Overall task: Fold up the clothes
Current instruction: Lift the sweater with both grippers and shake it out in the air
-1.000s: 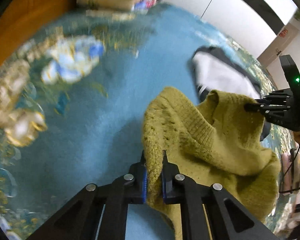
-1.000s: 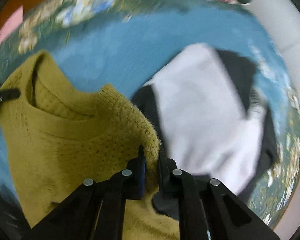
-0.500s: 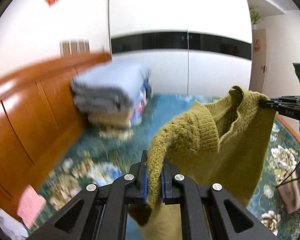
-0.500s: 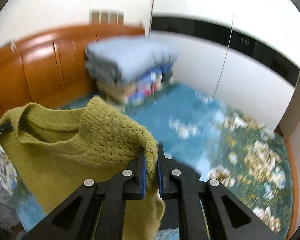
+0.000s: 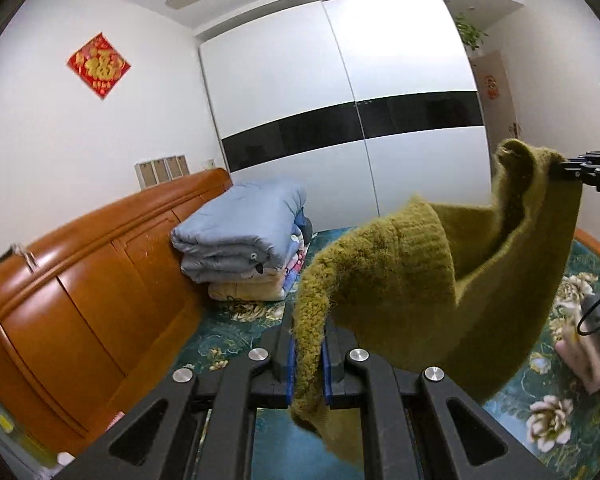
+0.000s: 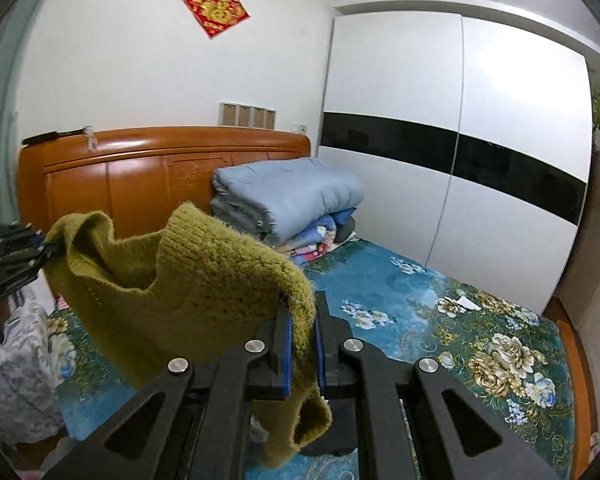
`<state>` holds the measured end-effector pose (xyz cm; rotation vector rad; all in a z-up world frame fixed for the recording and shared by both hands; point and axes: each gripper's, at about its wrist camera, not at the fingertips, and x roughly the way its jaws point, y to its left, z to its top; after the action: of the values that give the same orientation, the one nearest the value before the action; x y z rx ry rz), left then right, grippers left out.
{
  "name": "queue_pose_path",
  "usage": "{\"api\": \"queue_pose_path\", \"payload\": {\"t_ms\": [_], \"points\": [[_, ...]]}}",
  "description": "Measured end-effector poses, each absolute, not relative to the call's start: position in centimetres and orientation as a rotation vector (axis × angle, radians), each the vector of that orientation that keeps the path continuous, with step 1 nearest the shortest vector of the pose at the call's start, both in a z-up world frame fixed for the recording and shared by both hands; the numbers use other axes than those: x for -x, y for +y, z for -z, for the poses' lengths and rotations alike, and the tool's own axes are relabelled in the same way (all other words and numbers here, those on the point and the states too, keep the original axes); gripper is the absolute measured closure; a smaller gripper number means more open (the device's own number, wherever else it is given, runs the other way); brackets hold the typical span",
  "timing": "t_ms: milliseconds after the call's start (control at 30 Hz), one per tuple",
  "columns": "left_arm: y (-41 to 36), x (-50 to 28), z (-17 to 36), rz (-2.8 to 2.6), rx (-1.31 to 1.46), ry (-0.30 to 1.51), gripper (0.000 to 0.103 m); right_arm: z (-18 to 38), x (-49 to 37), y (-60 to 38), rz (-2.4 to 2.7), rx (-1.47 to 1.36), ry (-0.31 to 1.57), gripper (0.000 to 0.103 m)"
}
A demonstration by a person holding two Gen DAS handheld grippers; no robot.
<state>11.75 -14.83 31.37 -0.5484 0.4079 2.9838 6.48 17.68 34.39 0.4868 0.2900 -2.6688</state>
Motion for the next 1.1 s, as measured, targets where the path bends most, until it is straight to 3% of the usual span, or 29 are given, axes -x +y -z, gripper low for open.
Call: {"api": "queue_pose_path", "payload": {"t_ms": [233,600,667,867,1100], "points": [[-13.7,-7.6,-29.5,-2.944,0.7,0.446,0.093,-34.0,-5.5,18.2,2.651,-0.534,0.287,0.094],[-11.0,6.5,-15.9,-2.842,1.127,0.425,0.093,-19.3,9.4,17.8,2.644,-1.028,0.215,0.095],[-10.2,7.2,-14.5,-2.834,1.127,0.454,0.093,-18.3,11.1,18.7,2.696,-1.03,0.16,0.103],[-9.0,6.9,-7.5,-2.735,1.231,0.538,0.092,-12.8,12.7,21.4,2.625,-1.188,0.091,0.103],[-11.4,6.5,-4.4,-2.727,1.336,0.412,0.093,-4.9,12.3,20.3,2.44,-1.38,0.065,0.102]]}}
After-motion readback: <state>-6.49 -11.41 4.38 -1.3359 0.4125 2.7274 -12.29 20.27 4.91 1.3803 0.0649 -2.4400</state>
